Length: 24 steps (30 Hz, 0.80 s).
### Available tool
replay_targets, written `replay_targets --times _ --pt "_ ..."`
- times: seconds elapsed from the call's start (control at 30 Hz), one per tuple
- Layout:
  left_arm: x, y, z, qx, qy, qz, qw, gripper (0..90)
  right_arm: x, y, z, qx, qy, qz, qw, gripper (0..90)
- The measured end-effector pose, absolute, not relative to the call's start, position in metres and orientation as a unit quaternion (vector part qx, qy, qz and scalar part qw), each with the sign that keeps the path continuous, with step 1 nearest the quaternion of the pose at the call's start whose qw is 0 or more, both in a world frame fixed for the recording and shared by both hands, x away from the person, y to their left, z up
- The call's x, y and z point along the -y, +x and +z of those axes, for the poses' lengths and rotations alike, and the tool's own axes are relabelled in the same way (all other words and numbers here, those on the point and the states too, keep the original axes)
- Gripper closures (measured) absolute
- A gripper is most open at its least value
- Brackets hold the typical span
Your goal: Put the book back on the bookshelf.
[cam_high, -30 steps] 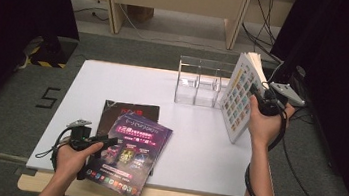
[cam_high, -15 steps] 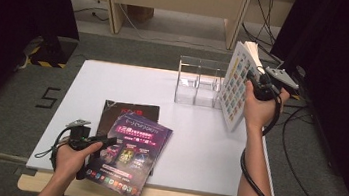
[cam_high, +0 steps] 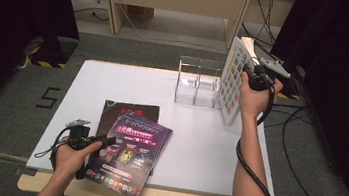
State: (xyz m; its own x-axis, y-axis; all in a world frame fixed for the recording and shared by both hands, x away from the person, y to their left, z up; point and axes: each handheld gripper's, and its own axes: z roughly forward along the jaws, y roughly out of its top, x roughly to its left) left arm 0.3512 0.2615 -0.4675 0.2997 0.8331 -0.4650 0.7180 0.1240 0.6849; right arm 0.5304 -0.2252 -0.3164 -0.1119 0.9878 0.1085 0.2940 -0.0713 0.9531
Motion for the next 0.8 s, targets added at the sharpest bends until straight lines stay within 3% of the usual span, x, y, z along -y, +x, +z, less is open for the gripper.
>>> replay_targets --times 0.8 --pt "-0.261 0.351 -0.469 -0.589 0.659 0.06 0.463 46.5 0.223 0.55 -0.315 -0.563 0.563 0.472 0.378 74.2"
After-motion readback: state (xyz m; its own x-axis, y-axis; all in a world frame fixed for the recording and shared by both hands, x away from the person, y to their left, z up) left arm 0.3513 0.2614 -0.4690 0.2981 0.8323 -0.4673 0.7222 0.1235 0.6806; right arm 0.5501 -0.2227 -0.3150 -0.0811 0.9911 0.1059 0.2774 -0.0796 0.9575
